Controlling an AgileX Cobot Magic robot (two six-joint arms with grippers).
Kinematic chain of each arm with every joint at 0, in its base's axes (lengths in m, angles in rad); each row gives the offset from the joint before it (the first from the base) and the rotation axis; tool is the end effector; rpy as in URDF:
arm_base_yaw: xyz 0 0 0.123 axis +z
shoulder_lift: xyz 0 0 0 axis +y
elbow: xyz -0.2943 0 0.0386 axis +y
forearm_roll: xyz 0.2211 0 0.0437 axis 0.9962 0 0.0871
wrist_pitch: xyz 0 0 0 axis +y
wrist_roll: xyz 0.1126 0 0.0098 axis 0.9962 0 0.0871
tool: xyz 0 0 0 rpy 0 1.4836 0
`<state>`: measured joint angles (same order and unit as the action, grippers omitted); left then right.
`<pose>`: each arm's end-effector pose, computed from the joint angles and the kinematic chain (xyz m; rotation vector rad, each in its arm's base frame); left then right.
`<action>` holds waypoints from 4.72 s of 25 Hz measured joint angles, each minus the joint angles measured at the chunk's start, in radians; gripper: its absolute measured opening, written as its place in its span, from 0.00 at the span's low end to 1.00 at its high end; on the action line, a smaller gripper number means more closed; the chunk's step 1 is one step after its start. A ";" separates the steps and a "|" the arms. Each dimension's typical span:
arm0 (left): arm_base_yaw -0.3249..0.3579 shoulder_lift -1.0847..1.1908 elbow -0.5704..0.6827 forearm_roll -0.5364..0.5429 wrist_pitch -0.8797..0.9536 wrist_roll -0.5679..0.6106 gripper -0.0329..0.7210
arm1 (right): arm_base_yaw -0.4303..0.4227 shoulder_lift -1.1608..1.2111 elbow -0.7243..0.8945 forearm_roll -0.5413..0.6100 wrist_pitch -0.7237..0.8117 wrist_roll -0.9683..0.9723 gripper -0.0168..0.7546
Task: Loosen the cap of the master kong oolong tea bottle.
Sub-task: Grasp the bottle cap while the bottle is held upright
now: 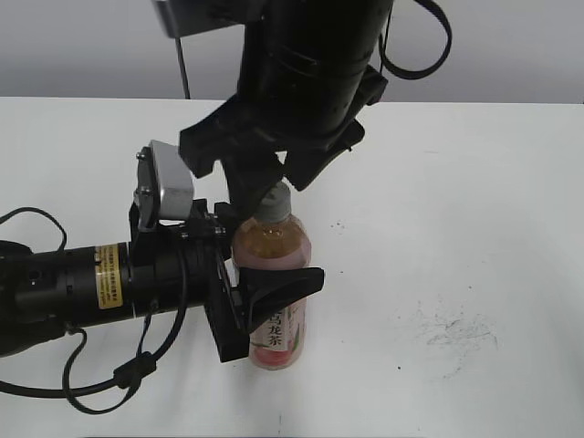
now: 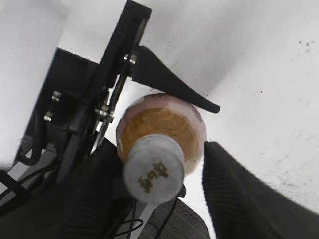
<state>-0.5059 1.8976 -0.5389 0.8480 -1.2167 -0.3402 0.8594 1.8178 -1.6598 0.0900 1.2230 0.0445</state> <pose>0.2229 -0.2144 0.1656 1.0231 1.5237 -1.0254 0.2314 0.2831 0.2990 -1.1305 2.6887 0.2942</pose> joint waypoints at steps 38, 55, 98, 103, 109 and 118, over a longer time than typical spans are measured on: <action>0.003 0.000 0.000 0.002 0.000 -0.001 0.63 | 0.001 -0.001 -0.002 0.039 0.010 -2.289 0.37; 0.003 0.000 0.000 0.010 0.000 -0.001 0.63 | 0.008 -0.002 -0.002 0.031 -0.001 -0.370 0.73; 0.003 0.000 -0.001 0.009 0.000 -0.003 0.63 | 0.008 0.031 0.000 -0.025 0.000 -0.068 0.47; 0.003 0.000 -0.001 0.008 0.000 -0.003 0.63 | 0.009 0.029 0.000 -0.028 0.000 -0.075 0.46; 0.003 0.000 -0.001 0.008 0.000 -0.003 0.63 | 0.009 0.016 0.000 -0.030 0.000 -0.084 0.47; 0.003 0.000 -0.002 0.007 0.000 -0.004 0.63 | 0.011 0.015 0.000 -0.029 0.000 -0.173 0.38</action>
<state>-0.5029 1.8976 -0.5408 0.8552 -1.2167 -0.3440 0.8709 1.8329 -1.6602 0.0608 1.2226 -0.1284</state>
